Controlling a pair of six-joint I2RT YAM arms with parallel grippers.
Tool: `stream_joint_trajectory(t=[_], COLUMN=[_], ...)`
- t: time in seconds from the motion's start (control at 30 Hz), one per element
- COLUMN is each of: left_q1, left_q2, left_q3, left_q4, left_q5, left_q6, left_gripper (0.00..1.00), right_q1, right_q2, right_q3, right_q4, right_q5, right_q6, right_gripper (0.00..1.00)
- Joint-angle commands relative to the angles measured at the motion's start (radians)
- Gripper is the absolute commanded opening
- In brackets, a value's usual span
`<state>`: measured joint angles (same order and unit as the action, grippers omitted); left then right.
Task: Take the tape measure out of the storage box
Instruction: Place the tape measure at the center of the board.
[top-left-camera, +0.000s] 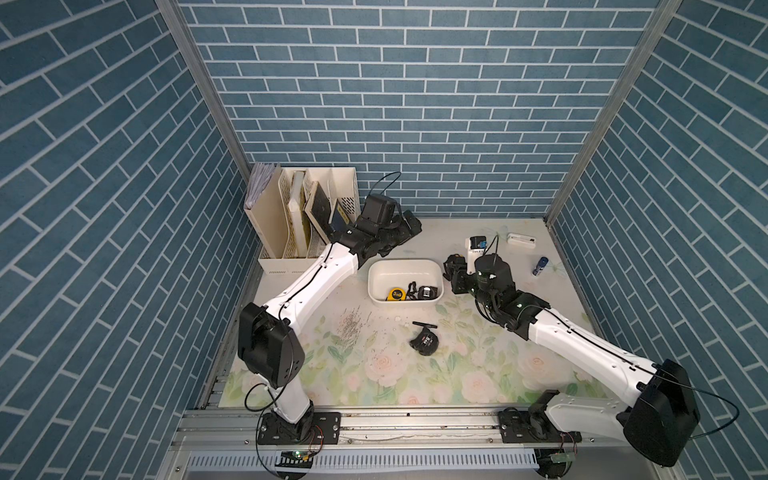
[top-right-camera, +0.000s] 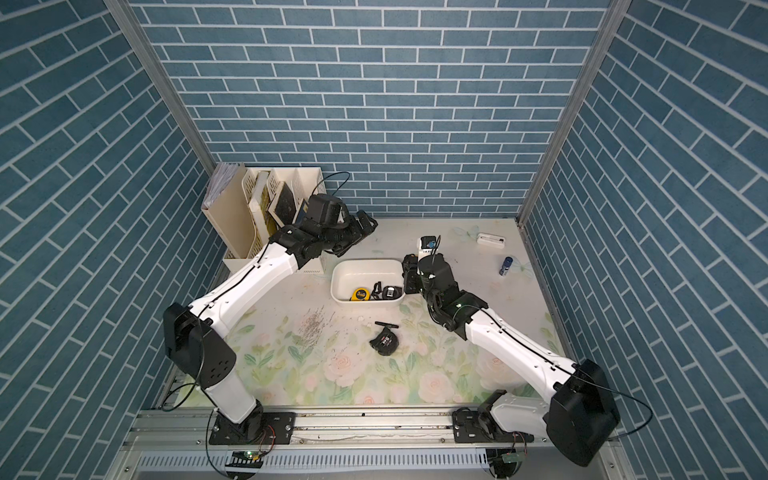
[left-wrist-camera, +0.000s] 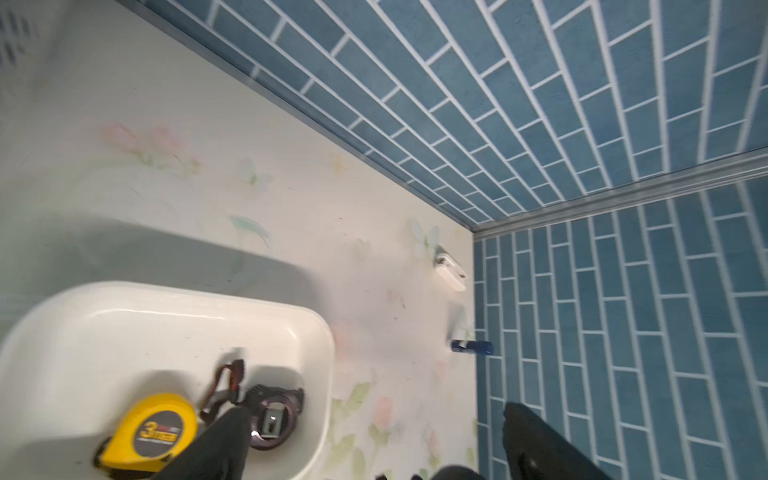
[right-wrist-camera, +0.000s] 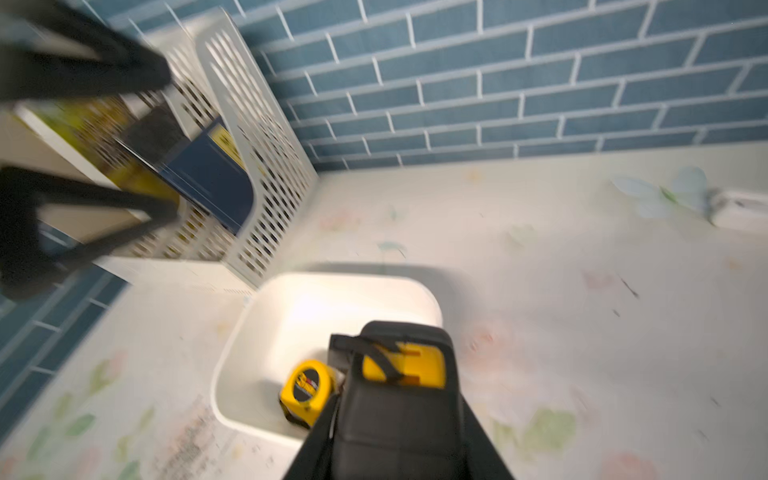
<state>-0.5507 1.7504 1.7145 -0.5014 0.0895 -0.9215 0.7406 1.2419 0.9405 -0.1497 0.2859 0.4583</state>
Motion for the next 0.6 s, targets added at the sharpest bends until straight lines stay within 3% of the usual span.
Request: stream_joint_trajectory(t=[0.0, 0.17, 0.27, 0.37, 0.57], left_q1=[-0.003, -0.002, -0.003, -0.002, -0.002], left_q2=[0.077, 0.105, 0.104, 0.095, 0.085], left_q3=[0.059, 0.066, 0.066, 0.055, 0.039], left_q4=[-0.167, -0.193, -0.216, -0.223, -0.225], left_q5=[-0.156, -0.218, -0.256, -0.287, -0.300], left_q6=[0.127, 0.147, 0.157, 0.161, 0.164], left_gripper=[0.98, 0.98, 0.98, 0.98, 0.98], right_q1=[0.066, 0.199, 0.286, 0.348, 0.376], right_q2=[0.054, 0.209, 0.305, 0.360, 0.374], right_q3=[0.059, 0.116, 0.159, 0.193, 0.200], right_q4=[-0.468, -0.788, -0.942, -1.033, -1.053], right_q5=[0.253, 0.461, 0.506, 0.505, 0.451], right_q6=[0.132, 0.364, 0.481, 0.548, 0.543], right_gripper=[0.00, 0.00, 0.00, 0.00, 0.00])
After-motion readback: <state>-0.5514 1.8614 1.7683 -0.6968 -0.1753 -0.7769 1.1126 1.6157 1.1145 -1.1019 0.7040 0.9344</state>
